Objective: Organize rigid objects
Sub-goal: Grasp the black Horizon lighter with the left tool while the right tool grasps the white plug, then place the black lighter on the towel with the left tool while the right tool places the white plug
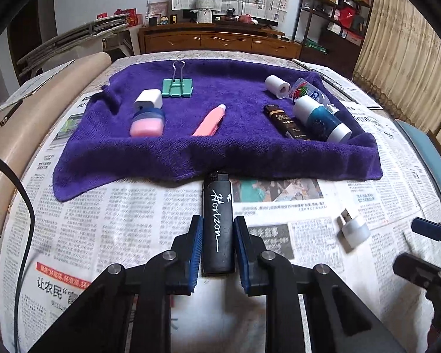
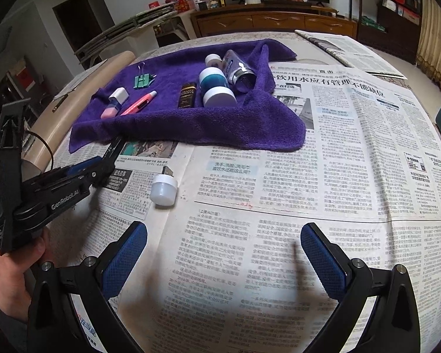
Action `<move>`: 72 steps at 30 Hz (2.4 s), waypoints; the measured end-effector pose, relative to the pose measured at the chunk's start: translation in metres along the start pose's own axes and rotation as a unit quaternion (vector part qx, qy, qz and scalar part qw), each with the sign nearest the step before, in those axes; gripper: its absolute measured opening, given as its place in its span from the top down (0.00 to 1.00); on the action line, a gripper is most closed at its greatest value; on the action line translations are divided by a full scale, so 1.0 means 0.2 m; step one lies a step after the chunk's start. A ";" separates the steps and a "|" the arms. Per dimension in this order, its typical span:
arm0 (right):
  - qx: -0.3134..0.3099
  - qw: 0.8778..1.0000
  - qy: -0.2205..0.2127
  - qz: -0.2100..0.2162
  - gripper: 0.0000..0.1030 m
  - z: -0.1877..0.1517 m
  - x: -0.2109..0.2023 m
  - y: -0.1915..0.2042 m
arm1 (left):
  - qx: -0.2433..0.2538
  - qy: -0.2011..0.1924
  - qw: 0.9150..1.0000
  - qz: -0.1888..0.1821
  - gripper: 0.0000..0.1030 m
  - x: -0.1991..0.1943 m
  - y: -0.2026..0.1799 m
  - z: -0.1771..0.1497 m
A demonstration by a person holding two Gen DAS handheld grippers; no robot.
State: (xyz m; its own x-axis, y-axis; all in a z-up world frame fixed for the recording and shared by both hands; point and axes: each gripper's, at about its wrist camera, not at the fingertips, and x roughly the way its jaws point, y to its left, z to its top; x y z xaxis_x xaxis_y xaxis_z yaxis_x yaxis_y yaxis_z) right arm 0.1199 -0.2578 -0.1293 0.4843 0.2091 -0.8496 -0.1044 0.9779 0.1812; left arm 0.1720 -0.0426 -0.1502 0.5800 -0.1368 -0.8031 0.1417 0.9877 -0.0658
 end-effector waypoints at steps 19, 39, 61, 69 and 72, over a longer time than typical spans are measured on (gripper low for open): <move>-0.055 0.995 -0.025 -0.083 0.43 0.05 0.20 0.33 | -0.003 0.002 1.000 -0.014 0.80 -0.07 0.15 -0.07; -0.047 0.996 -0.051 -0.052 0.77 0.06 0.11 0.31 | -0.030 -0.012 0.998 -0.055 0.80 -0.13 0.25 -0.05; -0.035 0.998 -0.059 0.008 0.77 0.35 0.03 0.26 | -0.008 -0.034 0.998 -0.056 0.80 -0.19 0.20 0.36; -0.059 0.996 -0.052 0.028 0.77 0.65 0.17 0.36 | 0.001 -0.005 0.998 -0.067 0.80 0.00 0.23 0.50; -0.067 0.997 -0.030 0.037 0.77 0.72 0.28 0.39 | 0.000 0.013 0.997 -0.070 0.80 0.09 0.25 0.55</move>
State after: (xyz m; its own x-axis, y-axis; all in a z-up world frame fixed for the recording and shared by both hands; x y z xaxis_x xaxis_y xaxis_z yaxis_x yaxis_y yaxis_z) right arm 0.2642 -0.1703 -0.0909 0.5211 0.2844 -0.8047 -0.2551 0.9517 0.1711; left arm 0.2782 -0.0049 -0.1033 0.5340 -0.2721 -0.8005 0.2200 0.9589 -0.1792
